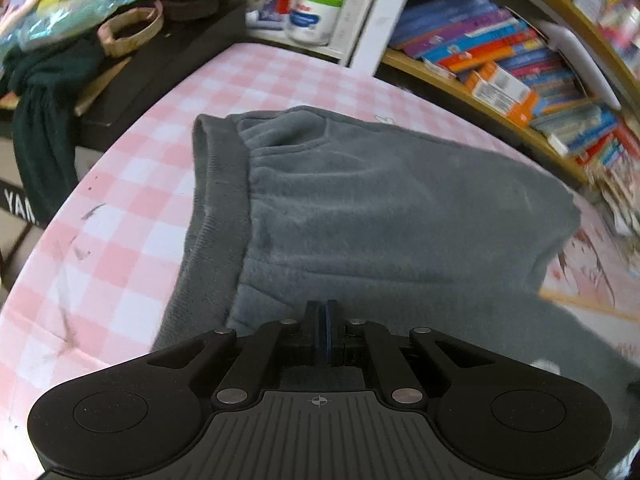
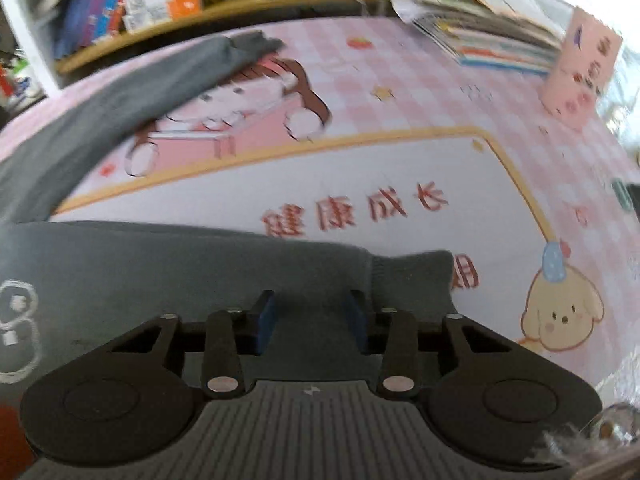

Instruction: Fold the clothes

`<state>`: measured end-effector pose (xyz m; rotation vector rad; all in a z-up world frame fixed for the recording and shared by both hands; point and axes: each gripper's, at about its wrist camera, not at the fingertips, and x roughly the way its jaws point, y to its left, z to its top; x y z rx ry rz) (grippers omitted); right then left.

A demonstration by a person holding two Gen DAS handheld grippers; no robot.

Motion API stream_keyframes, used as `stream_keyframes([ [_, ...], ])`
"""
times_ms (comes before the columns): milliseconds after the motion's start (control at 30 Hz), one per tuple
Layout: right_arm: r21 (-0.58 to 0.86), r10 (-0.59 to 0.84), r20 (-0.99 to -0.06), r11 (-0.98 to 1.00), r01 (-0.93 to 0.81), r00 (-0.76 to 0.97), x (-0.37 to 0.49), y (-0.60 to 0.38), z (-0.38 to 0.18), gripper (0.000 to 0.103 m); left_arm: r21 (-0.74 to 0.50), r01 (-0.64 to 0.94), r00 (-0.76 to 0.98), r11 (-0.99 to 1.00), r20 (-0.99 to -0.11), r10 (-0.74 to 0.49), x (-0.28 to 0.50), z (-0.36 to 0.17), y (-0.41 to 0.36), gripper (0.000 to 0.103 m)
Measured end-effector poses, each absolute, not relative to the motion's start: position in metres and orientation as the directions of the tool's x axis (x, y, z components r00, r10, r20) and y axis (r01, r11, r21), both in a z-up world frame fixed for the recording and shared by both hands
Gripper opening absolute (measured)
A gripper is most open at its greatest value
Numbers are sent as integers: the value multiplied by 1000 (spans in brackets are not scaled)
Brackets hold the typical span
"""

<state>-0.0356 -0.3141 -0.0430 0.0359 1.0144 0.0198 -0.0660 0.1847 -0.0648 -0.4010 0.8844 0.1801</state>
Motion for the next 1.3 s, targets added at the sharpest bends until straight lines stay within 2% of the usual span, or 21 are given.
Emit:
stream_keyframes([
  [267,20,30,-808,1000,-23,588,15,-313,-50,36,-320,-361,663,876,-749,-1,-34,-72,212,5],
  [833,-2,73,-803,992,-125,592,76,-271,-52,44,-116,-354,611,928,-780,136,51,-65,220,5],
  [1133,33,115,-779,989,-143,616,62,-274,-49,48,-116,-400,624,909,-761,178,24,-55,212,6],
  [1200,58,126,-767,990,-128,630,47,-276,-44,52,-149,-395,650,906,-742,161,4,-47,205,8],
  [1300,95,141,-746,990,-105,650,25,-279,-36,53,-175,-375,676,910,-724,139,-31,-41,191,18],
])
